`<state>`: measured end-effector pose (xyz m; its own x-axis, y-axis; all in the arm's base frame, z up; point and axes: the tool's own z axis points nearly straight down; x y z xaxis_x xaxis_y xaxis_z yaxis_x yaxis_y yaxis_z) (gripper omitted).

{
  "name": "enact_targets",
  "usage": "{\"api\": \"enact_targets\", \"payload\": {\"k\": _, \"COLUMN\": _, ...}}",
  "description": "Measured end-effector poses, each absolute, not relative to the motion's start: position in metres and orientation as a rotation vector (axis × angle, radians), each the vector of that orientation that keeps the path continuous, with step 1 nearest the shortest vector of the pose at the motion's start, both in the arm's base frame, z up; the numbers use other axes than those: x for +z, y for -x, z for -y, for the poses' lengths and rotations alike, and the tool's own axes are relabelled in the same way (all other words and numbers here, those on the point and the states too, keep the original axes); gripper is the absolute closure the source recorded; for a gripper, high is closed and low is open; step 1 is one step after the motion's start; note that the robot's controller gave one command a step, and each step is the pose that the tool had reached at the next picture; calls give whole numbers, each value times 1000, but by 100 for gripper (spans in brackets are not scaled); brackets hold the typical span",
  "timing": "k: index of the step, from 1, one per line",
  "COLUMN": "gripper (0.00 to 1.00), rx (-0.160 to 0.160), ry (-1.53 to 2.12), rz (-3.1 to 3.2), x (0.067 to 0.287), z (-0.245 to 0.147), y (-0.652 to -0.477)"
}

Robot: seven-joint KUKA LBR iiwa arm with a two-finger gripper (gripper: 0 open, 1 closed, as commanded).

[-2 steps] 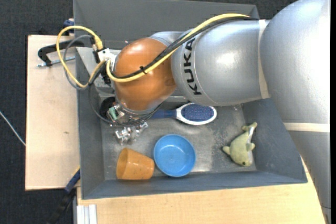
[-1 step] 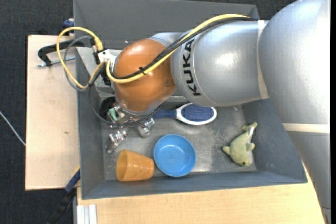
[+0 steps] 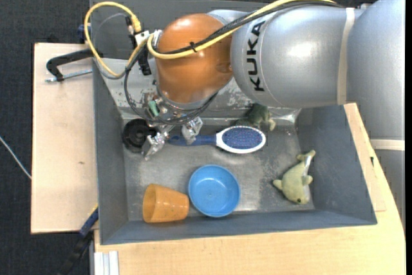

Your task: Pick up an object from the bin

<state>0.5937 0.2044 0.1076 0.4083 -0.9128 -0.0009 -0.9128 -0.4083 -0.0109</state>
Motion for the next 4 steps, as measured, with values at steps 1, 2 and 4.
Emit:
{"api": "enact_targets", "payload": {"k": 1, "gripper": 0, "rx": 1, "ry": 2385, "rz": -2039, "x": 72, "z": -206, "y": -594}}
{"api": "enact_targets", "payload": {"k": 2, "gripper": 0, "rx": -13, "ry": 2431, "rz": -1962, "x": 150, "z": -191, "y": -505}}
{"api": "enact_targets", "payload": {"k": 4, "gripper": 0, "rx": 2, "ry": 2469, "rz": -1936, "x": 71, "z": -107, "y": -559}}
